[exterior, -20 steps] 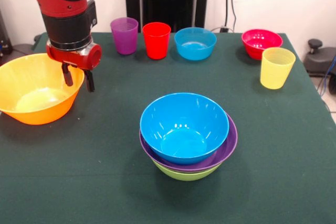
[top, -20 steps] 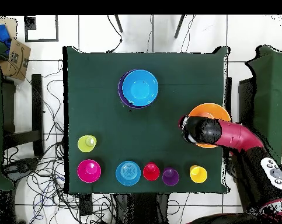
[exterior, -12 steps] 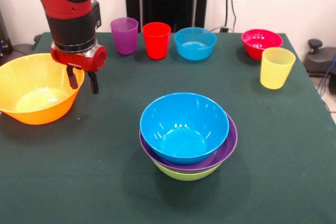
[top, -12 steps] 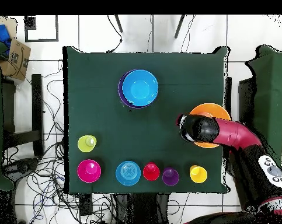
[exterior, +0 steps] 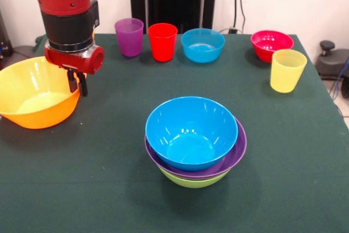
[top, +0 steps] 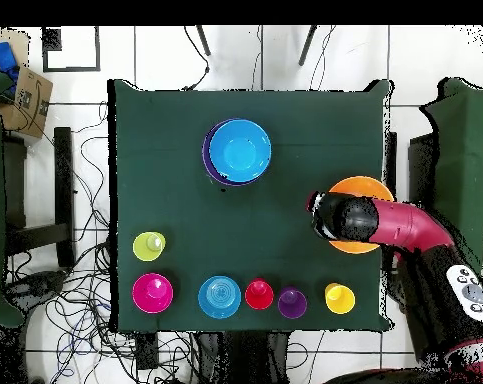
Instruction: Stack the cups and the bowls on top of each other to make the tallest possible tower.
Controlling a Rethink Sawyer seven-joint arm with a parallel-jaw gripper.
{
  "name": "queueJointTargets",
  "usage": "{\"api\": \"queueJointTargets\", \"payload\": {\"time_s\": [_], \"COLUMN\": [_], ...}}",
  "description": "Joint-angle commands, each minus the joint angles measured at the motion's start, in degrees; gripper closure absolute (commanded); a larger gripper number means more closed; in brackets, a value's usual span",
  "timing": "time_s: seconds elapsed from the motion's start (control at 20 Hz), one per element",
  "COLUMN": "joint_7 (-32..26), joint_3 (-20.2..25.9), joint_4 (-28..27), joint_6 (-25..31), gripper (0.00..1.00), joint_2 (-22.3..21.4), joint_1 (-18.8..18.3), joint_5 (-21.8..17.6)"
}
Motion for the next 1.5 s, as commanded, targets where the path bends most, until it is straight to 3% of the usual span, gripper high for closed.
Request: {"api": "queueJointTargets", "payload": {"time_s": [0.05,0.4,0.7,0.85,1.1,1.5], "joint_7": [-8.68,-6.44,-5.12,-4.02,-1.19,3.94], "joint_3": [3.98,2.36,3.05,3.02,1.64,-1.28], "joint_4": [-2.35,-2.10,2.46,1.16,-4.69,-14.28], "joint_6": [1.03,1.67,10.03,16.00,20.68,20.35], "gripper": [1.00,1.00,1.00,1.00,1.00,1.00], "joint_2": [0.93,-0.82,-12.22,-14.49,-12.81,-5.93], "joint_1": [3.00,4.82,7.92,10.26,15.08,21.76], "joint_5": [-4.11,-4.08,1.50,4.00,4.06,1.16]}}
